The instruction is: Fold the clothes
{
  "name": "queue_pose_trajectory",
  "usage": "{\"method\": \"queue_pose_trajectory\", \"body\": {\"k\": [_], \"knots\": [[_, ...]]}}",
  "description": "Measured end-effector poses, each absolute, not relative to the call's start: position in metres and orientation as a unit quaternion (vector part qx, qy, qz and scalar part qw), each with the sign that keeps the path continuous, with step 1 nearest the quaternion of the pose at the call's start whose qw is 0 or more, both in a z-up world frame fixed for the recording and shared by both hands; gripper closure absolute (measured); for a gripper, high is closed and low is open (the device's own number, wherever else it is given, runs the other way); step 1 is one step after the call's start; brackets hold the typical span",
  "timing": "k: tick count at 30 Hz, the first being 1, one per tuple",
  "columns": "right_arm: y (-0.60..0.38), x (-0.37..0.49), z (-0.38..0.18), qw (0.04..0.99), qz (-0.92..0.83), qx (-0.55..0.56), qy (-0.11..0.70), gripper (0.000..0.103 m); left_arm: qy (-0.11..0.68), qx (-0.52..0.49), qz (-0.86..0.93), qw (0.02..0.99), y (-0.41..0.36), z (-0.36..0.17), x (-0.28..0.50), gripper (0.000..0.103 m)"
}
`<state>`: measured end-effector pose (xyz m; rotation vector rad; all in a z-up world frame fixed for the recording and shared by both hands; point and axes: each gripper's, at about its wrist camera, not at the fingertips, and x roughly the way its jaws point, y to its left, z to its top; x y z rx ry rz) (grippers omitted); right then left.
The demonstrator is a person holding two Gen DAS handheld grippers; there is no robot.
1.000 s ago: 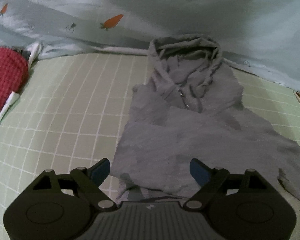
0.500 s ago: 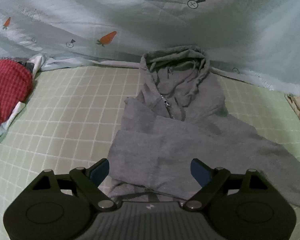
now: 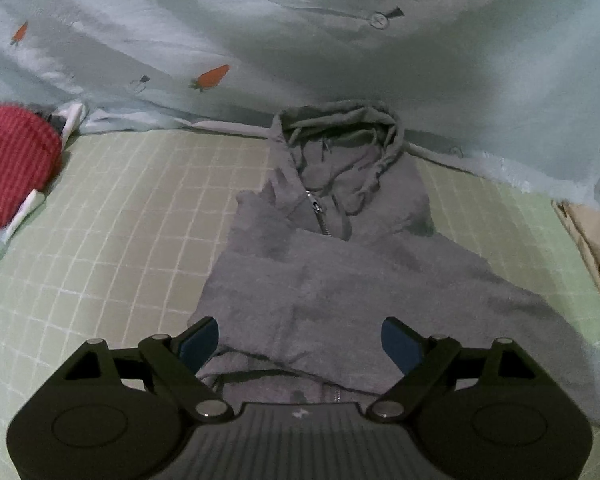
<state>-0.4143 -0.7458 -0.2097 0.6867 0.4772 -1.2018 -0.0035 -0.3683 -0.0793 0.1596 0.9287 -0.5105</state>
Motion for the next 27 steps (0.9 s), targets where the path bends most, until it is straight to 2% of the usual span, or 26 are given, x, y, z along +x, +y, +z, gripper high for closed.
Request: {"method": "queue_pose_trajectory", "body": {"k": [2,5,9,11,17,21,22,24,25,26,27], "knots": [[-0.737,-0.407,-0.211,0.749,-0.523,0.357,0.195,0.083,0.445,0.064,-0.241,0.86,-0.359,-0.08,-0.003,0.014],[-0.725,-0.388,-0.216,0.753,-0.467,0.436,0.158,0.085,0.445,0.059,-0.237,0.862,-0.343,-0.08,-0.003,0.014],[-0.703,-0.359,-0.236,0.712,-0.336,0.615,0.042,0.087,0.441,0.043,-0.236,0.865,-0.323,-0.078,-0.001,0.014],[-0.691,-0.334,-0.236,0.705,-0.289,0.648,0.01,0.087,0.437,0.038,-0.236,0.867,-0.315,-0.076,0.001,0.014],[-0.66,-0.216,-0.188,0.783,-0.146,0.6,0.075,0.089,0.432,0.032,-0.237,0.87,-0.292,-0.075,0.007,0.014],[-0.627,-0.147,-0.177,0.784,-0.064,0.609,0.101,0.089,0.43,0.035,-0.236,0.871,-0.28,-0.075,0.01,0.014],[-0.616,-0.13,-0.175,0.783,-0.049,0.609,0.113,0.085,0.43,0.036,-0.235,0.871,-0.278,-0.075,0.011,0.014],[-0.593,-0.105,-0.174,0.786,-0.046,0.596,0.159,0.058,0.431,0.036,-0.232,0.871,-0.273,-0.075,0.015,0.014],[-0.582,-0.094,-0.175,0.788,-0.047,0.586,0.184,0.032,0.432,0.035,-0.23,0.871,-0.27,-0.075,0.016,0.014],[-0.573,-0.087,-0.175,0.791,-0.048,0.573,0.209,0.016,0.433,0.034,-0.229,0.871,-0.267,-0.076,0.018,0.014],[-0.568,-0.085,-0.175,0.794,-0.051,0.561,0.228,0.011,0.435,0.034,-0.228,0.871,-0.265,-0.077,0.019,0.014]]}}
